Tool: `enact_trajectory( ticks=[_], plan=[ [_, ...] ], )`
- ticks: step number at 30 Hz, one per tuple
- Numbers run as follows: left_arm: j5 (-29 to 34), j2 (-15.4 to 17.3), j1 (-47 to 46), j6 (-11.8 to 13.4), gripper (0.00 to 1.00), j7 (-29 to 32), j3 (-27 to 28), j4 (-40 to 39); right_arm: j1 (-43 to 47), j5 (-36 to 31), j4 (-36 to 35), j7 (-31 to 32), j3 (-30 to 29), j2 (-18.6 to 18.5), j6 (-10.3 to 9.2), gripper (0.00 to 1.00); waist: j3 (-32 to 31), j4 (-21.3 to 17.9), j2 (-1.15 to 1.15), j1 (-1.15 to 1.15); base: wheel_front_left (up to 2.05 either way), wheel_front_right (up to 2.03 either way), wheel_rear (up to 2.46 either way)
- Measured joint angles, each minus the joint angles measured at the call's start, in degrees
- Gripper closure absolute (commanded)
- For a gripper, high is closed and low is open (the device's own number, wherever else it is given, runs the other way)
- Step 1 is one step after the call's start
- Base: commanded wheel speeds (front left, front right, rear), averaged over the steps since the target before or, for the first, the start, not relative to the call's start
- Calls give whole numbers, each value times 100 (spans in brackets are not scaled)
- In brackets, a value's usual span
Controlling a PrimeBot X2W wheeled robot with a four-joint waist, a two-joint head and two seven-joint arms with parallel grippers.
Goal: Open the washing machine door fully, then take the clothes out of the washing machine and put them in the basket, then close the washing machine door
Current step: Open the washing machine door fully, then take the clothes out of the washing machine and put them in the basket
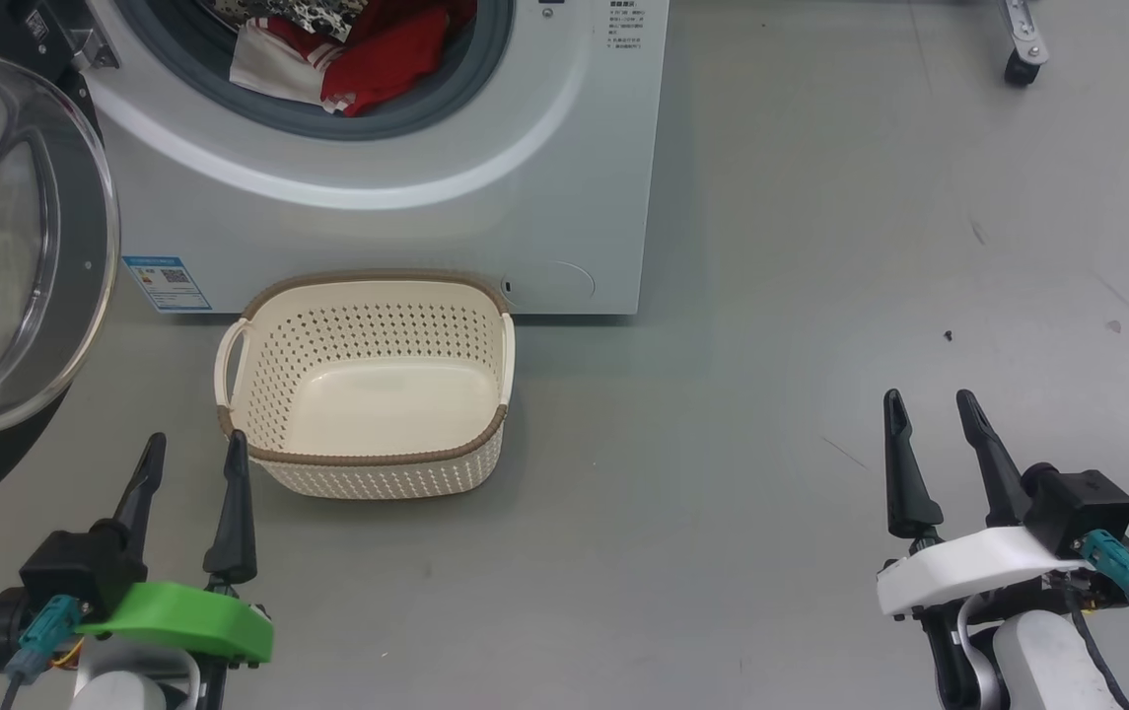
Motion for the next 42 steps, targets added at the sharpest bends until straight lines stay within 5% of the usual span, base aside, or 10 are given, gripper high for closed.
enact_trajectory(
  ticks=[42],
  plan=[
    [-142, -97, 166, -59, 0, -1, -75, -234, 30, -33, 60, 0, -12, 26, 2, 0, -34, 27, 0, 0, 22, -22, 0]
  ],
)
